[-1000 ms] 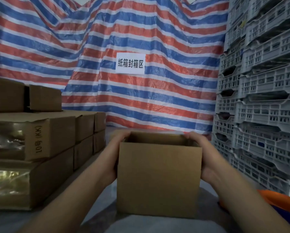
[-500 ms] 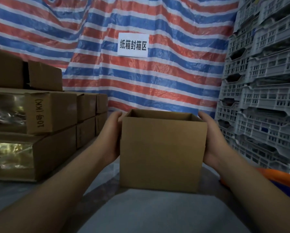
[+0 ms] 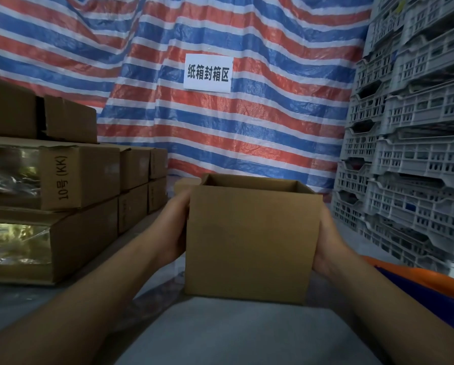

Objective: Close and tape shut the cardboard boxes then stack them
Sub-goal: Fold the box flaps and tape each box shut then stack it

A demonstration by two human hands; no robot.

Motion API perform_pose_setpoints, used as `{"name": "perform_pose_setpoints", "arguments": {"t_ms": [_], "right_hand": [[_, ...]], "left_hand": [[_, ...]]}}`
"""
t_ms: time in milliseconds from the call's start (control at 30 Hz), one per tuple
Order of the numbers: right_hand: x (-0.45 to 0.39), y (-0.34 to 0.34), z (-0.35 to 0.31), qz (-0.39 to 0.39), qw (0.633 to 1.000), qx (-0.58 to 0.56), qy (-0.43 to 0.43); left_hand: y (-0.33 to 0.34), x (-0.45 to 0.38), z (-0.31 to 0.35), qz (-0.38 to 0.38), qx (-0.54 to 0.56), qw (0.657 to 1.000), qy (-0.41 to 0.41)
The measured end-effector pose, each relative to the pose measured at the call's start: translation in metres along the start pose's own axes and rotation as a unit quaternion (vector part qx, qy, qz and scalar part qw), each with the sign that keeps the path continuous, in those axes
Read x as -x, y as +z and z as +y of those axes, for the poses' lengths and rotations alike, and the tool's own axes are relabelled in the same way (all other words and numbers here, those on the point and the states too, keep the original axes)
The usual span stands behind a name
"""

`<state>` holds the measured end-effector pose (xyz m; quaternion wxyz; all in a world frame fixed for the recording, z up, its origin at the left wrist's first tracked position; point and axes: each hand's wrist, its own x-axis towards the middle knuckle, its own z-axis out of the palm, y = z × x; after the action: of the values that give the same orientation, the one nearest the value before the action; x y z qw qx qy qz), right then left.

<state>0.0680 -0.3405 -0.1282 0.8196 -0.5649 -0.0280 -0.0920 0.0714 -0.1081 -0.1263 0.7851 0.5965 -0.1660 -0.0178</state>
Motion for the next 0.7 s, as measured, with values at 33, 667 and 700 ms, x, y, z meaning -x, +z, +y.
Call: {"name": "perform_pose_setpoints", "arguments": {"t_ms": [33, 667, 700], "right_hand": [[-0.001, 0.0, 0.0, -0.002, 1.0, 0.002, -0.002], [0.002, -0.005, 0.003, -0.06, 0.998, -0.012, -0.028], [0.001, -0.004, 0.004, -0.063, 0.997, -0.007, -0.033]], "left_hand": [[0.0, 0.001, -0.001, -0.009, -0.014, 1.0, 0.001], [-0.006, -0.006, -0.005, 0.079, -0.045, 0.996, 0.007], [-0.007, -0.006, -0.004, 0.073, -0.047, 0.996, 0.005]]}}
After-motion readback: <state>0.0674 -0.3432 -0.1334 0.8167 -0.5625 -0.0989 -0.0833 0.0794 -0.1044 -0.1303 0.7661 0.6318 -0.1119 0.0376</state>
